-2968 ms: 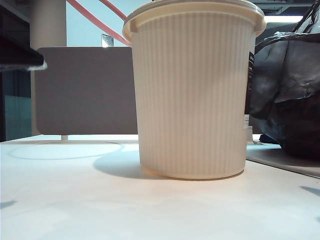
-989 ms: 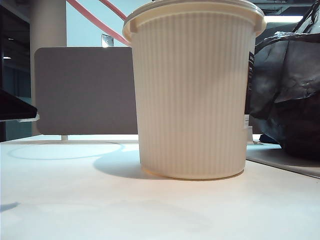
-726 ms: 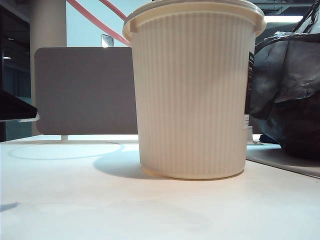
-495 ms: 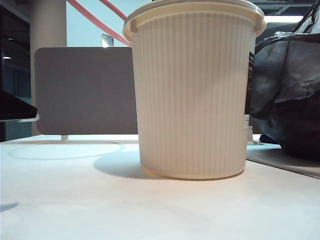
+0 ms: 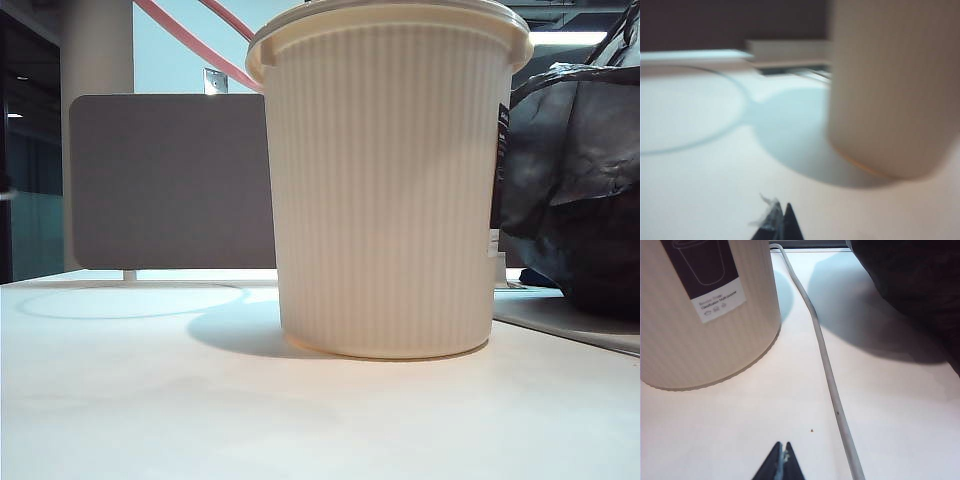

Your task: Open the ring lid of the trash can, pull out the black garbage bag inside, and place it on the table.

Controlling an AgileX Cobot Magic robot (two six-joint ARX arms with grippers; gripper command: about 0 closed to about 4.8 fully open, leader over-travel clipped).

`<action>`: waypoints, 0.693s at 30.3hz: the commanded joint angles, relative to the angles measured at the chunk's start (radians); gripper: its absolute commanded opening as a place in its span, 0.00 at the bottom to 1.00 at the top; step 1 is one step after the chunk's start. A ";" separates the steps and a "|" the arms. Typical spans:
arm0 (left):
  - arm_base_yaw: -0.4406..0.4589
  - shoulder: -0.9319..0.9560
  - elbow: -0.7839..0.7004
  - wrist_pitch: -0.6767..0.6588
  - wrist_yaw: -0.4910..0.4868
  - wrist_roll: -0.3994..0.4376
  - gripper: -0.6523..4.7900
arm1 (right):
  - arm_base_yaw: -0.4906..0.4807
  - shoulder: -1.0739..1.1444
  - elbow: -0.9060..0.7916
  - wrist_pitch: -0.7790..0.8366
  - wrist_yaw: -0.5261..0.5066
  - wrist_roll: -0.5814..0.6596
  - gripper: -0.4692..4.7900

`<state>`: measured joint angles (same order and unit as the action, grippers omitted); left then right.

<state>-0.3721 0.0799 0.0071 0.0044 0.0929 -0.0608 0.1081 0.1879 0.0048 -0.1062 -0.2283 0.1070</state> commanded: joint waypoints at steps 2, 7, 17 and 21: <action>0.115 -0.018 0.002 0.011 -0.003 0.001 0.11 | 0.000 0.001 -0.002 0.014 -0.002 -0.003 0.09; 0.220 -0.018 0.002 0.011 -0.003 0.000 0.11 | 0.000 0.000 -0.002 0.014 -0.002 -0.003 0.09; 0.355 -0.079 0.002 0.010 -0.003 0.000 0.11 | -0.029 -0.079 -0.002 0.014 0.001 -0.003 0.09; 0.367 -0.077 0.003 0.011 -0.003 0.000 0.11 | -0.060 -0.127 -0.002 0.015 0.002 -0.003 0.09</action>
<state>-0.0074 0.0017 0.0078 0.0101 0.0891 -0.0608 0.0582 0.0734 0.0048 -0.1036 -0.2279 0.1070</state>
